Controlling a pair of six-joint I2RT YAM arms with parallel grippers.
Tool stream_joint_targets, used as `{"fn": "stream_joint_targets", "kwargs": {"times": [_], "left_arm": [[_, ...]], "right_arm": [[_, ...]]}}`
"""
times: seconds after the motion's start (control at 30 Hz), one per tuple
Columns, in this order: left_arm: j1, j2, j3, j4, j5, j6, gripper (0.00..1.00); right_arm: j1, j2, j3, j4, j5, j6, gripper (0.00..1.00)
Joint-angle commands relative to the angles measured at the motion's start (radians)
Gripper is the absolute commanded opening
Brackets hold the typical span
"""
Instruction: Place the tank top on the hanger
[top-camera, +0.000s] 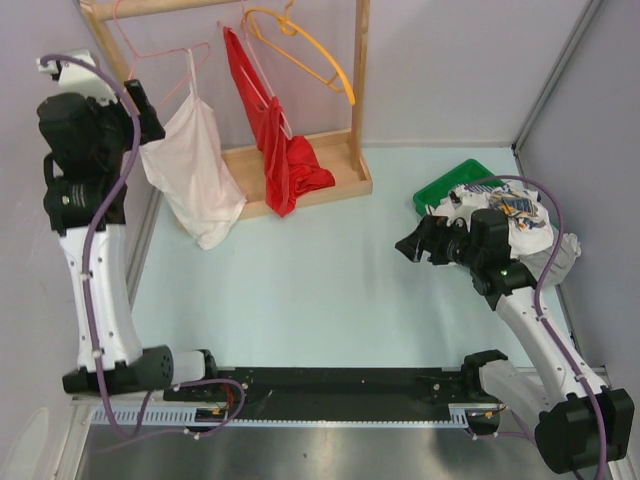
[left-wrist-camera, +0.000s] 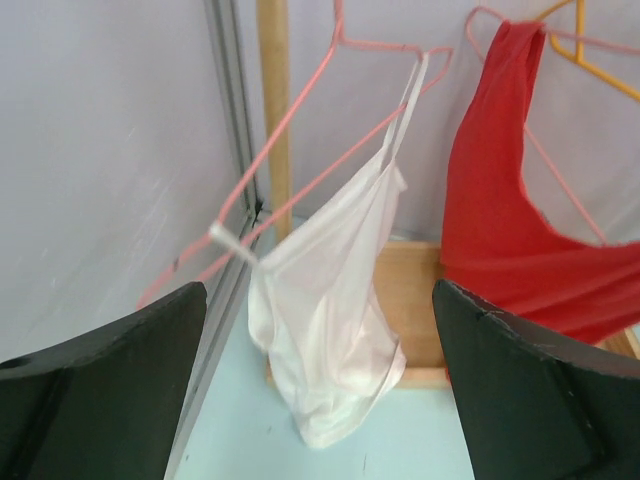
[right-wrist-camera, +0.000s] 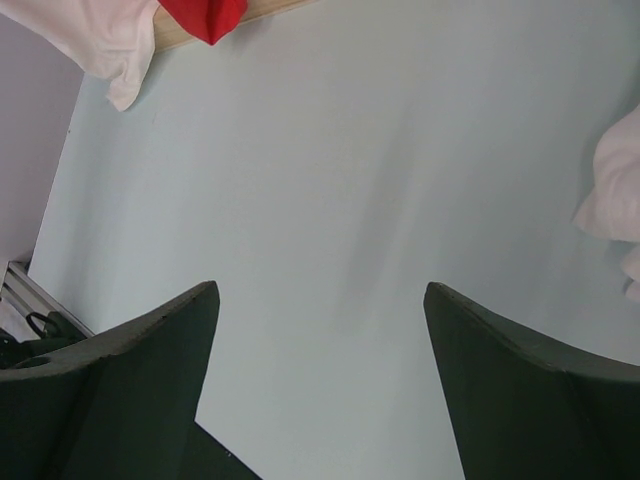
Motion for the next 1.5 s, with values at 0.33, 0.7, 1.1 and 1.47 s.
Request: {"fn": "stream_joint_targets", "kwargs": {"times": [0.33,0.7,1.1,1.47], "left_arm": [[-0.334,-0.554,-0.926,0.378,-0.155,-0.011,0.99],[-0.517,-0.66,-1.11,0.406,0.022,-0.009,0.99],[-0.517,-0.6,-1.081,0.312,0.083,-0.055,0.99],[-0.517,-0.677,-1.118,0.346,0.066,-0.052,0.99]], "right_arm": [[-0.007,-0.064,-0.014,-0.012,0.071,-0.05,0.89],[-0.009,-0.121,-0.02,-0.04,0.157,-0.05,0.89],[-0.009,-0.144,-0.003,-0.098,0.243,-0.074,0.89],[-0.009,-0.141,0.001,-0.1,0.248,-0.073,0.89]]}}
